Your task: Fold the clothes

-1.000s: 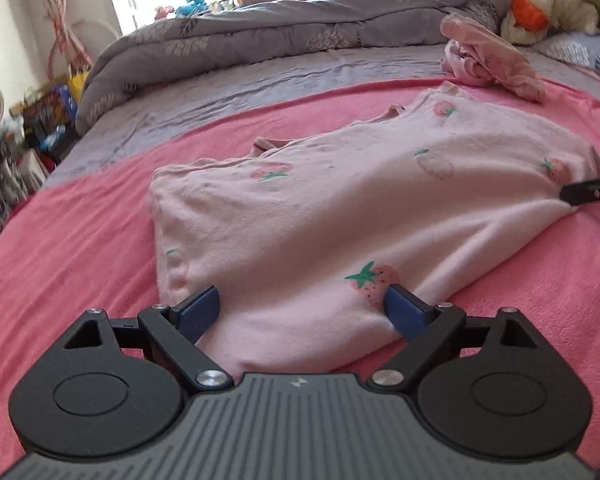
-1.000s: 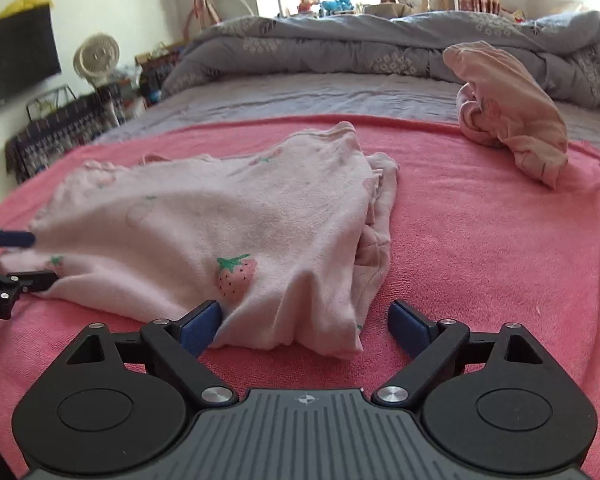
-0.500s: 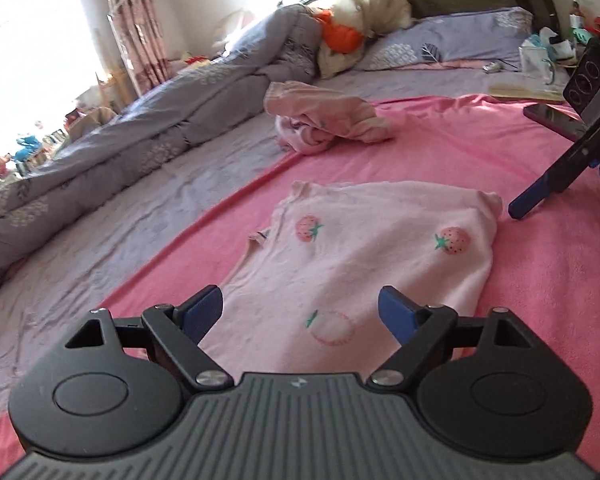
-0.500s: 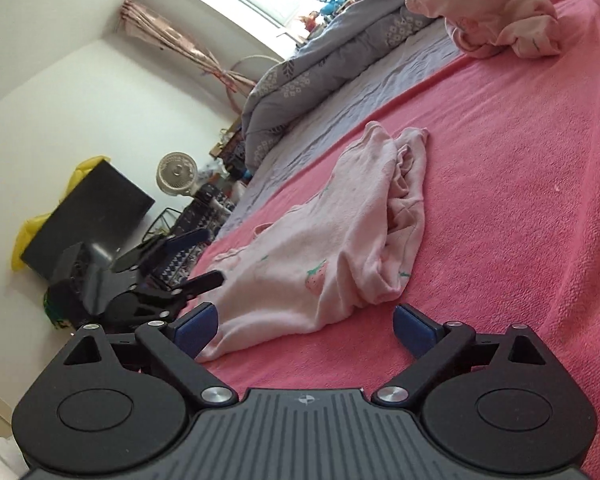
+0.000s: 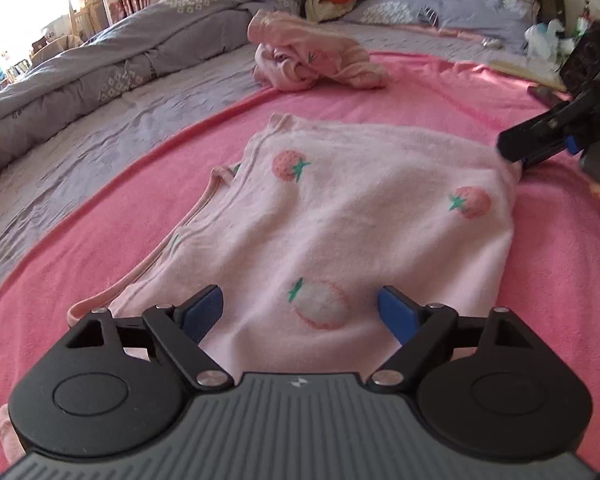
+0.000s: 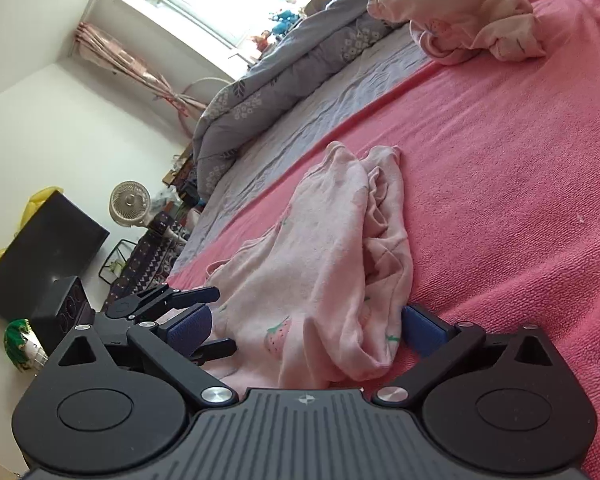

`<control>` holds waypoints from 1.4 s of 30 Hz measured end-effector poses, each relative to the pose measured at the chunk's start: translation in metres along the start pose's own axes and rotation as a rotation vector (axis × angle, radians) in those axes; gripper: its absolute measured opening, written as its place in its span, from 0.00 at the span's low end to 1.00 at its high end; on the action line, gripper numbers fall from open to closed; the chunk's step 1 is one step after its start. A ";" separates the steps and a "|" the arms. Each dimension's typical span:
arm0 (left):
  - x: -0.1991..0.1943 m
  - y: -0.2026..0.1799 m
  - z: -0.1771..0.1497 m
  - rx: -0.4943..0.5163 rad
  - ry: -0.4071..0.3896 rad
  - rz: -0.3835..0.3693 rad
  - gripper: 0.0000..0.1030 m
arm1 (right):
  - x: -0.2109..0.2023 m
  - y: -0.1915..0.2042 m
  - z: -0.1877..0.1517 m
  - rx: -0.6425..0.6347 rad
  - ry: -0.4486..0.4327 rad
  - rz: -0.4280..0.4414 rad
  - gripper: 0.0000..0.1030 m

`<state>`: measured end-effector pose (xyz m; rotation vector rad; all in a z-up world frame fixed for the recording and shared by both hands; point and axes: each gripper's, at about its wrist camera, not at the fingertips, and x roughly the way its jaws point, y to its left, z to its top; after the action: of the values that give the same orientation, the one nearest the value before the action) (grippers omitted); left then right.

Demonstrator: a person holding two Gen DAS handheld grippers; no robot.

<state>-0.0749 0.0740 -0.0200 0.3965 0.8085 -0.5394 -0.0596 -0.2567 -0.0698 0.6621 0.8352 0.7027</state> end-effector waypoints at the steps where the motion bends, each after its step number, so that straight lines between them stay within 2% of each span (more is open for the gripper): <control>1: 0.003 0.003 -0.003 -0.023 -0.018 -0.014 0.92 | 0.000 0.000 -0.001 0.007 0.011 0.015 1.00; 3: 0.002 0.010 -0.004 -0.055 -0.027 -0.035 0.92 | -0.004 0.000 -0.003 0.015 0.016 0.032 0.99; 5: -0.004 0.008 -0.002 -0.047 -0.033 -0.022 0.90 | -0.001 -0.002 -0.001 0.025 0.017 0.028 0.99; 6: -0.009 0.006 0.001 -0.027 -0.055 -0.007 0.86 | 0.002 -0.003 0.002 0.032 0.016 0.024 0.98; 8: -0.014 0.007 0.005 -0.004 -0.088 0.005 0.86 | 0.009 -0.004 0.007 0.046 0.014 0.017 0.98; 9: -0.009 0.009 0.008 0.011 -0.065 0.001 0.86 | 0.012 -0.004 0.009 0.049 0.012 0.015 0.98; 13: 0.007 0.023 0.014 0.023 -0.018 -0.087 0.89 | 0.022 -0.004 0.013 0.055 -0.004 0.014 0.98; 15: 0.005 0.029 0.022 0.043 -0.021 -0.083 0.89 | 0.024 -0.004 0.013 0.052 -0.011 0.014 0.97; 16: 0.007 0.032 0.024 0.038 -0.022 -0.066 0.92 | 0.025 -0.004 0.013 0.051 -0.013 0.014 0.96; 18: 0.028 0.037 0.022 -0.014 0.027 -0.079 1.00 | 0.026 -0.004 0.013 0.049 -0.015 0.009 0.94; 20: 0.029 0.039 0.020 -0.056 0.018 -0.093 1.00 | 0.027 -0.005 0.014 0.053 -0.015 0.013 0.92; 22: 0.021 0.036 0.021 -0.067 0.023 -0.054 0.99 | 0.027 -0.007 0.015 0.069 -0.013 0.019 0.87; 25: -0.003 0.026 0.018 -0.060 0.009 0.035 0.92 | 0.021 -0.015 0.016 0.129 -0.002 0.036 0.74; 27: -0.028 0.018 0.008 -0.045 -0.024 0.093 0.91 | 0.014 -0.019 0.012 0.155 0.010 0.063 0.70; 29: -0.049 0.014 -0.007 -0.045 -0.052 0.103 0.94 | 0.012 -0.021 0.009 0.148 0.015 0.063 0.66; 30: -0.051 0.012 -0.014 -0.034 -0.030 0.133 0.96 | 0.013 -0.021 0.008 0.141 0.015 0.058 0.66; 32: -0.030 0.011 -0.027 -0.028 0.089 0.210 0.99 | 0.021 -0.017 0.012 0.143 0.016 0.021 0.58; 33: -0.032 0.017 -0.031 -0.079 0.076 0.200 1.00 | 0.026 -0.016 0.014 0.149 0.015 0.003 0.55; 34: -0.036 0.023 -0.033 -0.137 0.050 0.183 0.97 | 0.028 -0.017 0.015 0.170 0.012 -0.009 0.41; 35: -0.046 0.028 -0.035 -0.192 0.022 0.201 0.95 | 0.030 -0.019 0.014 0.198 0.008 -0.019 0.25; 36: -0.059 0.029 -0.039 -0.217 -0.013 0.223 0.91 | 0.032 -0.020 0.014 0.225 0.004 -0.030 0.22; 38: -0.087 0.030 -0.053 -0.261 -0.084 0.266 0.92 | 0.031 -0.021 0.012 0.240 -0.010 -0.045 0.19; 42: -0.133 0.028 -0.104 -0.349 -0.152 0.358 0.93 | 0.027 0.012 0.019 0.115 -0.054 -0.121 0.18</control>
<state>-0.1934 0.1909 0.0198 0.1682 0.6503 -0.0886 -0.0343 -0.2338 -0.0622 0.7243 0.8628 0.5285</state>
